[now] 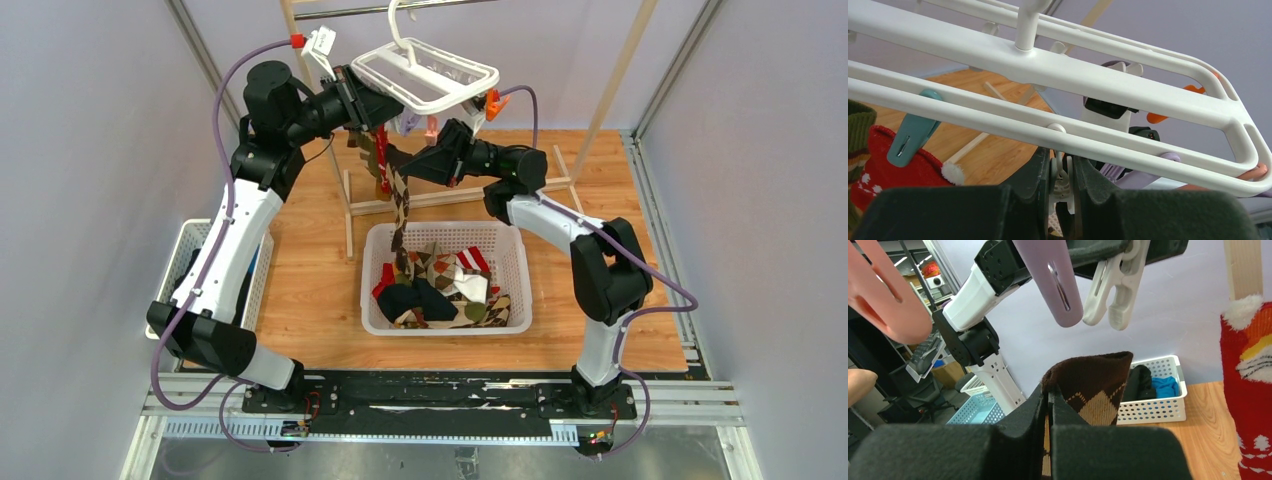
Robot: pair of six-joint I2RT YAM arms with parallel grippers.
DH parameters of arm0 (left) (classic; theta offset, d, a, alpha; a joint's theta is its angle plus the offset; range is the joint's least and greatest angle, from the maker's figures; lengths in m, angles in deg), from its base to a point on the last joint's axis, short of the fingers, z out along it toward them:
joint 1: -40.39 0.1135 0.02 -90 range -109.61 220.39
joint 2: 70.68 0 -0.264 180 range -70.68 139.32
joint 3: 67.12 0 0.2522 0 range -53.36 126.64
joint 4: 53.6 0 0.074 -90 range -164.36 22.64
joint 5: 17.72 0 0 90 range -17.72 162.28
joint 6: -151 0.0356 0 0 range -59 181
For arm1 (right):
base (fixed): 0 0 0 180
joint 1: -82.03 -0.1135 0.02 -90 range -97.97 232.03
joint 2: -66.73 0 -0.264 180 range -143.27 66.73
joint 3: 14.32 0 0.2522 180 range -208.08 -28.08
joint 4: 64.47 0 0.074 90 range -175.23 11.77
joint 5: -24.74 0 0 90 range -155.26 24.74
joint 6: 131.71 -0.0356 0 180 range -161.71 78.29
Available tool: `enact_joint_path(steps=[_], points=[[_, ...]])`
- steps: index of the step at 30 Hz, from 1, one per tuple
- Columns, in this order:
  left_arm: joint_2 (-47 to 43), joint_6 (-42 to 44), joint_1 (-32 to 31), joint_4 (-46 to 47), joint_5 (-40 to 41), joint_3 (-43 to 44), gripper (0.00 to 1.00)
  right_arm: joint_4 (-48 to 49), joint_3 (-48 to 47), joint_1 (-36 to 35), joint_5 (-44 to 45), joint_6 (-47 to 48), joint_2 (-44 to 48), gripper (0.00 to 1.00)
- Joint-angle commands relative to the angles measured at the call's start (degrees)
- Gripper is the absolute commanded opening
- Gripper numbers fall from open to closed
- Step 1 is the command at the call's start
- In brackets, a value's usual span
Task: Clip the socks to the hanger
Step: Adjust the sock at the center of the board.
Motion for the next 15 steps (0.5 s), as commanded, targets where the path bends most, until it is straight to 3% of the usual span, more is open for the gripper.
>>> enact_joint_path(steps=[1,9,15], points=[[-0.4,-1.9,0.2,1.2,-4.7,-1.0,0.00,5.3,-0.3,1.1,3.5,2.0,0.8,0.00],[-0.3,-4.0,0.3,3.3,-6.3,-2.0,0.00,5.3,-4.5,1.2,3.4,0.7,-0.9,0.00],[-0.5,-4.5,0.3,3.7,-6.9,-2.2,0.00,5.3,-2.3,1.4,8.6,2.6,-0.5,0.00]])
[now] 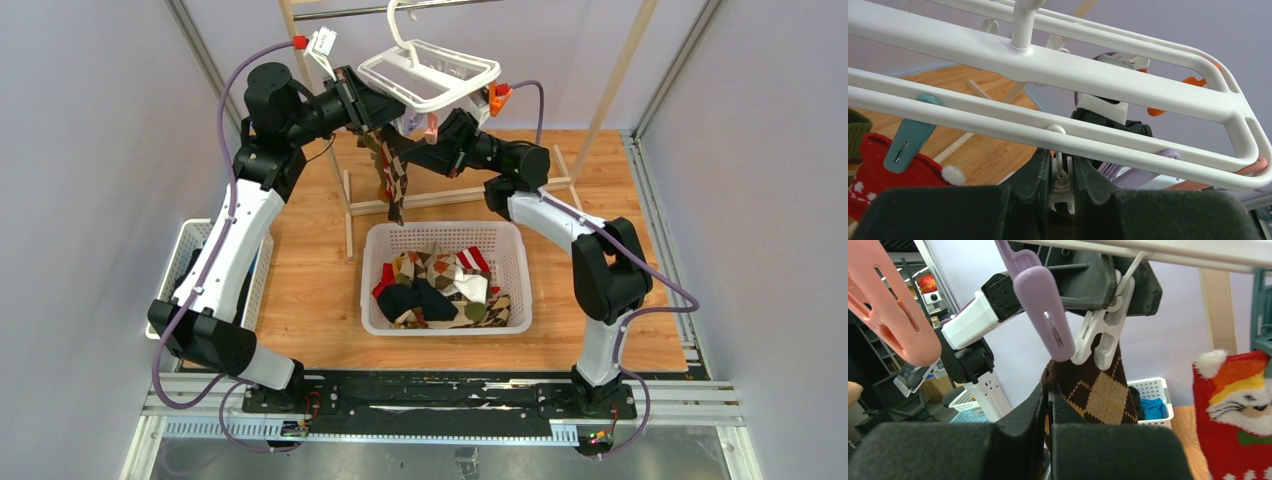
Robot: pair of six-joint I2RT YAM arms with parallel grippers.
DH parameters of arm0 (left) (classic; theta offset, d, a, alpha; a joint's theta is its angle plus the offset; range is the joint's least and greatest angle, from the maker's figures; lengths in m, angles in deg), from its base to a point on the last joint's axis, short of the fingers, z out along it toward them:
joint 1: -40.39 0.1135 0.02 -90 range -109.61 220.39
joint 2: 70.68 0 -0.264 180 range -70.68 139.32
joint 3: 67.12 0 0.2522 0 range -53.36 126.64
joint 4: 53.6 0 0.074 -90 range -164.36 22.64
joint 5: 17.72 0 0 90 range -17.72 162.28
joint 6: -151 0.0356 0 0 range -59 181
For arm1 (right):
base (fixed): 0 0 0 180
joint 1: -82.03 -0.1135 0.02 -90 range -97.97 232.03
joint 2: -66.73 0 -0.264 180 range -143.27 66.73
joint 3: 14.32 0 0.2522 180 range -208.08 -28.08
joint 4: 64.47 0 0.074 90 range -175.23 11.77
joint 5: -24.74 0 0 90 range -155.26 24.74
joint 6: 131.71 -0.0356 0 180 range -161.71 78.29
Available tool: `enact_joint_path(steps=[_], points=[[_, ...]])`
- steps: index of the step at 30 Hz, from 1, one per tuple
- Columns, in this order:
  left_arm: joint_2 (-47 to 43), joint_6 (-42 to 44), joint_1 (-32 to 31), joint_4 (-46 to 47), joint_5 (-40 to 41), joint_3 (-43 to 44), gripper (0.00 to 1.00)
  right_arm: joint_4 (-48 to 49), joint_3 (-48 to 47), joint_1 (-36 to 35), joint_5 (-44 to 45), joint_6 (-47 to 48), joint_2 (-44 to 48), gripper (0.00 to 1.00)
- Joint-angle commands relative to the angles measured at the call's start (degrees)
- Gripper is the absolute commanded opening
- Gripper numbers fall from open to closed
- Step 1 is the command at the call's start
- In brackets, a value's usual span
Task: Clip the socks to the hanger
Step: Adjust the sock at the center of the board.
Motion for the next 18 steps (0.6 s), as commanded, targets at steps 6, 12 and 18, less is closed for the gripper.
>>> enact_joint_path(steps=[6,12,18], points=[[-0.5,-0.9,-0.1,-0.1,-4.2,-0.2,0.00,4.4,5.6,2.2,10.3,4.8,1.1,0.00],[-0.5,-0.8,0.0,-0.4,-4.4,-0.4,0.00,4.1,7.0,2.5,12.8,6.1,1.8,0.00],[-0.6,-0.5,0.1,-0.3,-4.4,-0.6,0.00,4.5,7.6,2.4,14.0,5.8,2.1,0.00]])
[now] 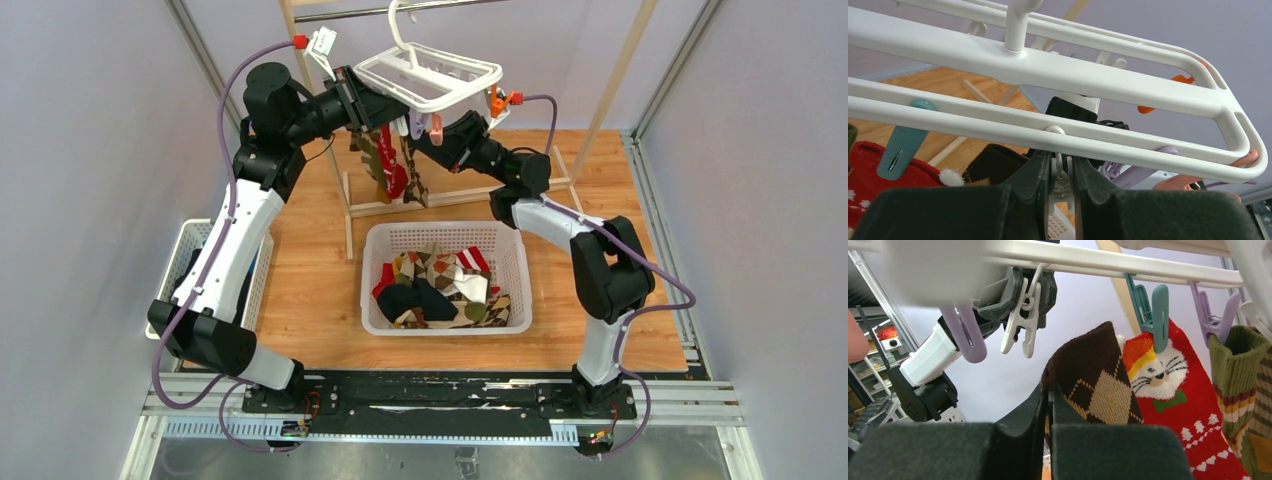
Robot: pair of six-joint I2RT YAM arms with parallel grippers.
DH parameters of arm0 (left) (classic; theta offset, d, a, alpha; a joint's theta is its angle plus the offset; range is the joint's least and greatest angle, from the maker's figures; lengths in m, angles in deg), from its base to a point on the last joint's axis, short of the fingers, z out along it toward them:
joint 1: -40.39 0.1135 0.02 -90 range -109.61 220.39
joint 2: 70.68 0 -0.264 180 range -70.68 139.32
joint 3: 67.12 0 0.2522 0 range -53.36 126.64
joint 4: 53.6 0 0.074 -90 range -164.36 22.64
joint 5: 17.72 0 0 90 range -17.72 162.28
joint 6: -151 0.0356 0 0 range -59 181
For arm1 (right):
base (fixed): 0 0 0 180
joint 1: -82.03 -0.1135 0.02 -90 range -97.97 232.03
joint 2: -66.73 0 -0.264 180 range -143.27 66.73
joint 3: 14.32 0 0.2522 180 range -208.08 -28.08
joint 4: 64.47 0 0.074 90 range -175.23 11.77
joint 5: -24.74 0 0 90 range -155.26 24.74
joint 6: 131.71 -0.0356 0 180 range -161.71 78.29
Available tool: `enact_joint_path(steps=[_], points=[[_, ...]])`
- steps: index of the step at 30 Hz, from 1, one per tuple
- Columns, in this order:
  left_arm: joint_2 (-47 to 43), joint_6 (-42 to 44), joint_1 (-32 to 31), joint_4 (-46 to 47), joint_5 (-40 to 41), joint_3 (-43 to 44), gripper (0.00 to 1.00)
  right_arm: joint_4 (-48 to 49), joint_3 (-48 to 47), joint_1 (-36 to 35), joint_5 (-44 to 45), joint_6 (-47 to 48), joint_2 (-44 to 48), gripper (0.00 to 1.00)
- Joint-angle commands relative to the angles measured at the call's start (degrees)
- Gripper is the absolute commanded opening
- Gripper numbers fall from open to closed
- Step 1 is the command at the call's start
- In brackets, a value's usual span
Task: Clip the socks to the hanger
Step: Adjust the sock at the center of the board.
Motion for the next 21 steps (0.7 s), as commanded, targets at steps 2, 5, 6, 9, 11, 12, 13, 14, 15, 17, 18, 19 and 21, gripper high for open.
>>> enact_joint_path(steps=[2,5,6,9,11,12,13,14,15,17,18,19,21], points=[[-0.6,0.1,0.1,-0.9,-2.9,-0.7,0.00,4.3,3.3,0.4,1.9,-0.2,2.8,0.00],[-0.5,0.1,0.3,-0.9,-2.6,-0.6,0.00,4.0,12.3,-0.4,3.3,2.6,6.4,0.00],[-0.6,0.1,0.3,-1.0,-2.4,-0.6,0.00,3.1,14.9,-0.6,3.6,3.4,7.6,0.00],[-0.3,0.1,0.5,-1.4,-2.1,-0.3,0.00,0.3,22.8,-0.7,5.7,4.4,11.9,0.00],[-0.4,0.6,0.5,-2.0,-1.9,0.0,0.00,-5.4,28.5,-1.0,7.2,6.5,16.1,0.00],[-0.3,0.9,0.6,-2.3,-1.9,0.0,0.00,-9.9,31.4,-1.1,8.3,8.2,18.8,0.00],[-0.4,1.0,0.8,-2.6,-1.8,0.1,0.00,-15.7,34.0,-1.2,9.5,10.1,21.6,0.00],[-0.4,1.1,0.8,-2.8,-1.8,0.3,0.00,-21.9,36.4,-1.3,11.1,12.3,24.8,0.00],[-0.4,1.3,0.9,-3.0,-1.9,0.4,0.00,-30.5,38.8,-1.3,13.4,14.8,28.1,0.00],[-0.4,1.4,1.0,-3.1,-1.9,0.4,0.00,-51.2,40.0,-1.3,20.8,20.7,35.2,0.00],[-0.3,1.3,1.0,-3.0,-1.9,0.4,0.00,-62.5,40.3,-1.2,24.4,23.5,38.0,0.00],[-0.4,1.2,1.0,-2.9,-2.1,0.4,0.00,-68.4,40.8,-1.0,28.1,25.7,40.7,0.00],[-0.4,0.8,1.0,-2.3,-2.0,-0.1,0.00,-74.3,42.4,0.6,31.2,27.8,44.5,0.00]])
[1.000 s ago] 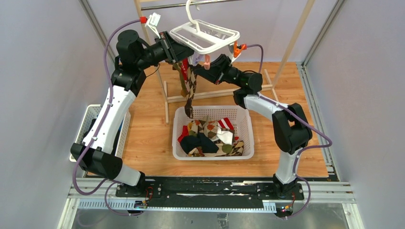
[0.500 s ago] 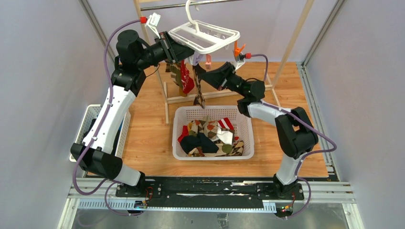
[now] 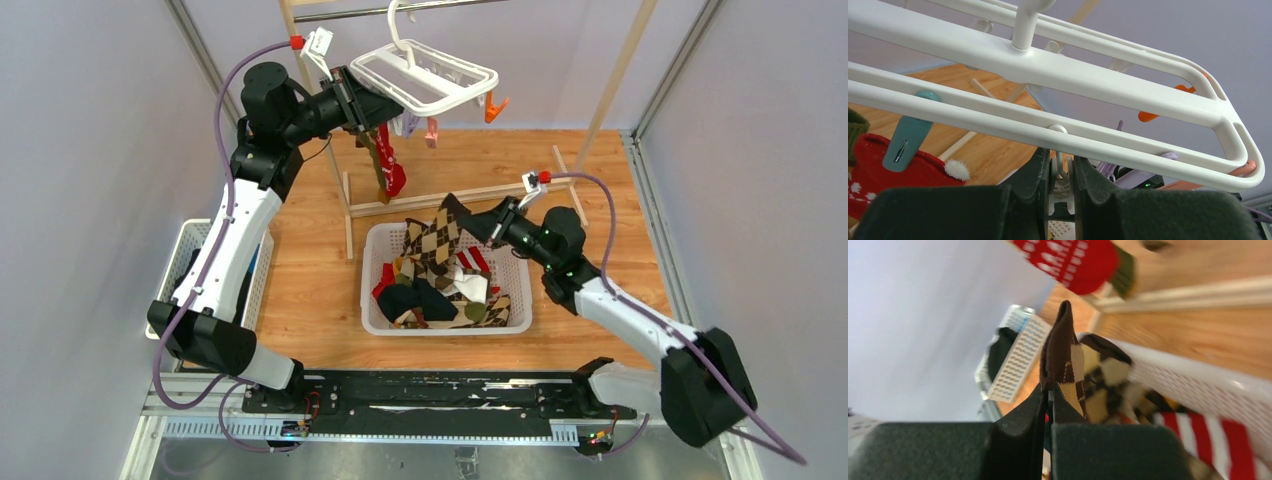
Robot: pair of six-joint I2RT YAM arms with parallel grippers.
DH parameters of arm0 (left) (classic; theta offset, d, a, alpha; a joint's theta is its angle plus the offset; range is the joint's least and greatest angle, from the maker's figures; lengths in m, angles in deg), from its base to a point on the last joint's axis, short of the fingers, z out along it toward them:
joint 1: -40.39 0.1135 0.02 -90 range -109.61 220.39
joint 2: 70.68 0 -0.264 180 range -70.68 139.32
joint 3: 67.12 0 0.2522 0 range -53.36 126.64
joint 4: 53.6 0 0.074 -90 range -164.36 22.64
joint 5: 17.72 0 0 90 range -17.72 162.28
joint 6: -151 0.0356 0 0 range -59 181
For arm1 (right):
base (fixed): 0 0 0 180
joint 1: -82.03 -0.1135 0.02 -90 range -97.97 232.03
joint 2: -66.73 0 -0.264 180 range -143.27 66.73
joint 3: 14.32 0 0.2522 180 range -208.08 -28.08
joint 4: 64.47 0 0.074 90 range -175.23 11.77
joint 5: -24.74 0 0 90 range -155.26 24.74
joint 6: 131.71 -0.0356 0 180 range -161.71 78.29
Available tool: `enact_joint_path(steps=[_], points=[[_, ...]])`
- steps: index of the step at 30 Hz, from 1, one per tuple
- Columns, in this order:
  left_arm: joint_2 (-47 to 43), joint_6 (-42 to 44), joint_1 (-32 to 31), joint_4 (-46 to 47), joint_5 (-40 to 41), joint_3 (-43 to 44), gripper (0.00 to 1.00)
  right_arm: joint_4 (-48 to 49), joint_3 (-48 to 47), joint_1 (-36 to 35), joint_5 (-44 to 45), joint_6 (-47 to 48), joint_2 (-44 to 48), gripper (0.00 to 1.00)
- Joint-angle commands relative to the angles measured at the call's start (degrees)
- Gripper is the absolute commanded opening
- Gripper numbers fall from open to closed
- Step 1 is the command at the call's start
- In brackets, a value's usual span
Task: Clip the socks to the hanger
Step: Adjust the sock at the center of the board.
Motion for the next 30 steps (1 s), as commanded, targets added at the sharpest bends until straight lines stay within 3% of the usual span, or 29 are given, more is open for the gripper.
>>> enact_joint_path(steps=[1,9,23,24,27,30], points=[[-0.4,-0.1,0.0,-1.0,-2.4,-0.3,0.00,-30.5,3.2,2.5,12.1,10.5,7.6,0.00],[-0.7,-0.1,0.0,-0.4,-2.6,-1.2,0.00,-45.7,3.9,8.8,14.6,15.8,16.8,0.00],[0.0,-0.9,0.0,0.4,-2.7,-1.1,0.00,-50.2,4.1,16.5,12.8,19.8,19.0,0.00],[0.0,-0.9,0.0,0.4,-2.7,-1.0,0.00,-51.1,4.2,16.7,13.2,19.5,18.2,0.01],[0.2,-0.9,0.0,0.4,-2.7,-0.9,0.00,-53.0,4.9,16.8,13.0,18.0,16.7,0.27],[0.2,-0.8,0.0,0.4,-2.7,-1.0,0.00,-54.2,5.6,16.8,12.7,16.4,16.9,0.35]])
